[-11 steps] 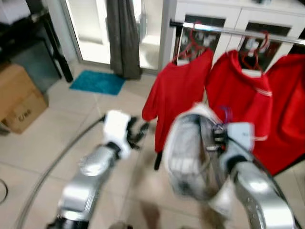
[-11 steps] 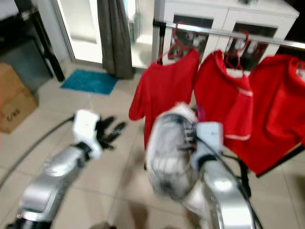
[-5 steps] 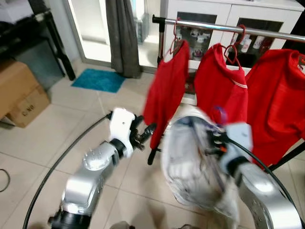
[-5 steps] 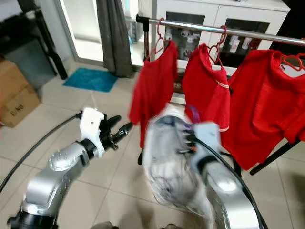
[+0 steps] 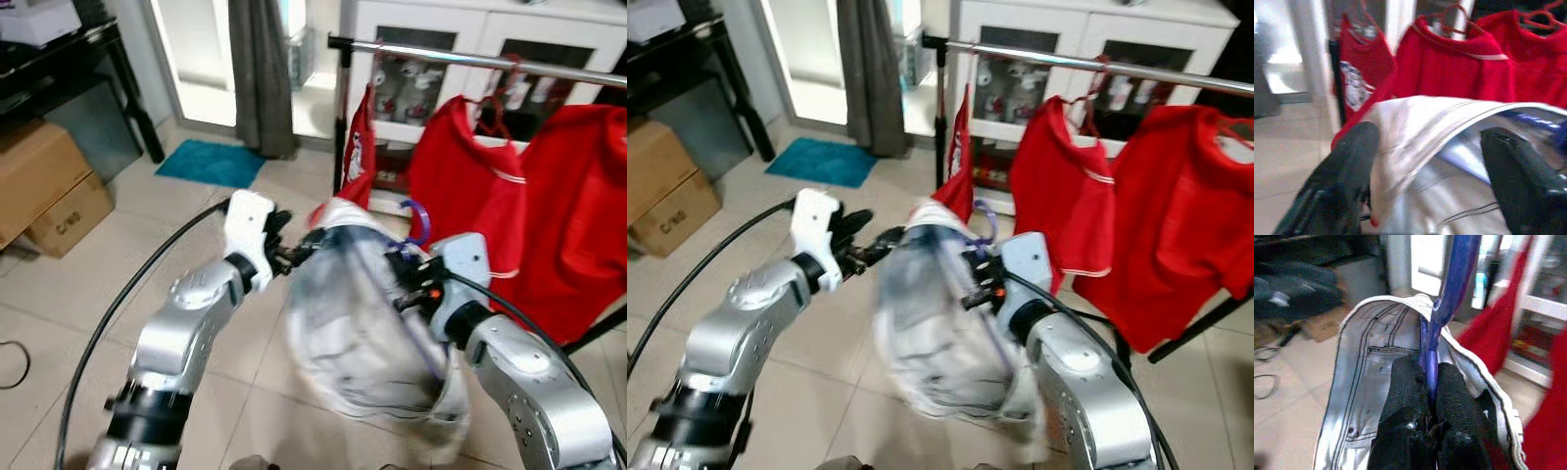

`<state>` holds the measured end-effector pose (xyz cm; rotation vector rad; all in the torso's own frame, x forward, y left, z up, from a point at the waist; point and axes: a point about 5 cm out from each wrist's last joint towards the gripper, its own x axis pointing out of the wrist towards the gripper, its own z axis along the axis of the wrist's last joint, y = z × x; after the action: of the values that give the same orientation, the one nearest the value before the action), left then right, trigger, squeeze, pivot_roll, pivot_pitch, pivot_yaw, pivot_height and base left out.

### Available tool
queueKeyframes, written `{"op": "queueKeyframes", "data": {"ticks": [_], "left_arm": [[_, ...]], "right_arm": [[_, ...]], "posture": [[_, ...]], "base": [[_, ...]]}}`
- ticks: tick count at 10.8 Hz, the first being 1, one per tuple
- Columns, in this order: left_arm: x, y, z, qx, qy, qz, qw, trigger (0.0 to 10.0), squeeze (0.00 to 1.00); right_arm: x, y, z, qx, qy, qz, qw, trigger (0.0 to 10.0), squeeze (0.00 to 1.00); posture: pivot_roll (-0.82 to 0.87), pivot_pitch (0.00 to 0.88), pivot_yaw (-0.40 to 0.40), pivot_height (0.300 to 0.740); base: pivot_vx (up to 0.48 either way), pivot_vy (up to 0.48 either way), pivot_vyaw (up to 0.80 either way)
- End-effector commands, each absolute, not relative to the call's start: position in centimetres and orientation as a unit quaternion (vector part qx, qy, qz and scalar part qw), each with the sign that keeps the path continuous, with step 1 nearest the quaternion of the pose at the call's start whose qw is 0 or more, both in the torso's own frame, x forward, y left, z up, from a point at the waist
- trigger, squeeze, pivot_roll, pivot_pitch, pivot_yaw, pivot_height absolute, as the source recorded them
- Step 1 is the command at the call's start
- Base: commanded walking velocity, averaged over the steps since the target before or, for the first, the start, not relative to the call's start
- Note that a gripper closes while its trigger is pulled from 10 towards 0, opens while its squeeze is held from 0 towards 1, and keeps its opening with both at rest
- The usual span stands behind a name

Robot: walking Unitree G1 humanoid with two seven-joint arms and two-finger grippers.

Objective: Hang hanger

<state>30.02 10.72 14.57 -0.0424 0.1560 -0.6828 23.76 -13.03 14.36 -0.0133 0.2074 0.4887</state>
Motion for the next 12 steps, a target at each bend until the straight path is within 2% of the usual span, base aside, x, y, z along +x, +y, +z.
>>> {"op": "queueKeyframes", "data": {"ticks": [1,2,3,5,6,8,11,12], "left_arm": [[29.9,10.5,14.0,-0.018,0.092,-0.355,0.93,10.0,0.0],[29.8,10.6,13.3,0.02,0.104,-0.378,0.92,10.0,0.0],[30.0,11.5,12.3,0.098,0.11,-0.373,0.916,10.0,0.0],[31.0,12.8,12.5,0.162,0.079,-0.329,0.927,10.0,0.0],[31.3,12.9,12.9,0.205,0.043,-0.32,0.924,0.0,0.0],[30.9,12.0,13.3,0.179,0.017,-0.339,0.924,0.0,0.0],[32.1,12.9,12.2,0.22,0.031,-0.292,0.93,0.0,0.0],[32.4,13.0,12.2,0.211,0.035,-0.286,0.934,0.0,0.0]], "right_arm": [[23.7,-12.4,16.9,-0.007,0.049,0.265,0.963,0.0,0.0],[23.7,-12.4,17.4,-0.003,0.041,0.269,0.962,0.0,0.0],[23.6,-12.4,18.1,-0.001,0.032,0.27,0.962,0.0,0.0],[23.3,-12.6,18.6,0.014,0.025,0.268,0.963,0.0,0.0],[23.2,-12.6,18.6,0.019,0.027,0.266,0.963,0.0,0.0],[23.1,-13.0,18.4,0.02,0.037,0.252,0.967,0.0,0.0],[23.4,-13.2,18.8,0.029,0.03,0.252,0.967,0.0,0.0],[23.5,-13.3,18.8,0.031,0.029,0.253,0.967,0.0,0.0]], "posture": [[0.0,0.0,0.008,0.723],[-0.02,0.0,0.024,0.723],[-0.03,0.0,0.034,0.723],[-0.03,0.0,0.042,0.723],[-0.04,0.0,0.046,0.723],[-0.04,0.0,0.046,0.723],[-0.04,0.0,0.038,0.723],[-0.04,0.0,0.034,0.723]], "base": [[0.0,0.0,0.0],[0.0,0.0,0.0],[0.0,0.0,0.0],[0.0,0.0,0.0],[0.0,0.0,0.0],[0.0,0.0,0.0],[0.0,0.0,0.0],[0.0,0.0,0.0]]}}
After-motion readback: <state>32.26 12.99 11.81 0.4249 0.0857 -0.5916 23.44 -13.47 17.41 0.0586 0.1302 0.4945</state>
